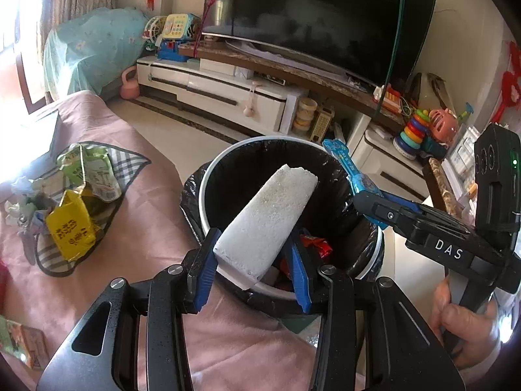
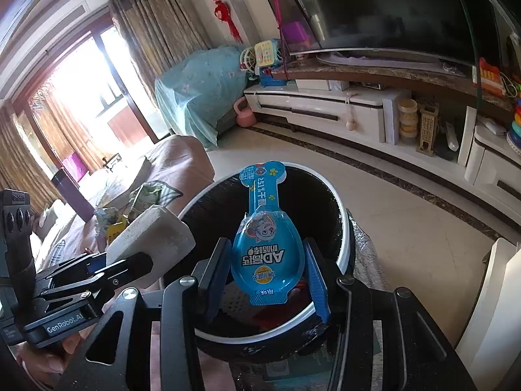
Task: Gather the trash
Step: 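Carry the sponge and blue bottle over the bin and open both tools, then move both open tools back from the bin to the table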
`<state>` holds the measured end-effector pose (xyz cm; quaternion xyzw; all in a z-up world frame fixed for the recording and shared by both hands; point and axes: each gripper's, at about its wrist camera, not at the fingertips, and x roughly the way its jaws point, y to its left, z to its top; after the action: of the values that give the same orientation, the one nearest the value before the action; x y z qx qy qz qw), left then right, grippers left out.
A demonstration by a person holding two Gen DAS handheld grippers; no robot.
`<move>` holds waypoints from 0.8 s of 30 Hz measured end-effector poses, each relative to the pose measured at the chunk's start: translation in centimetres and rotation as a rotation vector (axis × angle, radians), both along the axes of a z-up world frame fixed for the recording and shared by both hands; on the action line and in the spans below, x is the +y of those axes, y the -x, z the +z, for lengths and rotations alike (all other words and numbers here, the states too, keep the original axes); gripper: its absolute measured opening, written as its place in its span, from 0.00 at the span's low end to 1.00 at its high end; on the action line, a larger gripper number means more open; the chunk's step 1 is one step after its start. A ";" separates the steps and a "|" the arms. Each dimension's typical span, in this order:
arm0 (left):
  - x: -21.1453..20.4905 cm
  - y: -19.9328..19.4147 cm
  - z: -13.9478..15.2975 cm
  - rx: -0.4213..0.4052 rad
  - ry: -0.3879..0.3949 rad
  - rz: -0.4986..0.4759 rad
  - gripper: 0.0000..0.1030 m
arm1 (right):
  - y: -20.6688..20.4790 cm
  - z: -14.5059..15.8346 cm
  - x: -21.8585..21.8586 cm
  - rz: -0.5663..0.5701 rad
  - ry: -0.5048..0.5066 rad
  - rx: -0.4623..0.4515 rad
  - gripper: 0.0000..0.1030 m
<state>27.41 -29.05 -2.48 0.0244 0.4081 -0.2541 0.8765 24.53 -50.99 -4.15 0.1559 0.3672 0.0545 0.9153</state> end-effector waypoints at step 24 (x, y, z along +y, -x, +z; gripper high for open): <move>5.3 3.5 0.2 -0.012 0.037 0.071 0.70 | 1.5 1.7 1.0 -0.019 -0.036 -0.045 0.91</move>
<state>23.94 -23.76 -2.28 -0.0046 0.3989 -0.2303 0.8876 22.98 -49.98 -2.46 0.1744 0.3441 0.0558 0.9209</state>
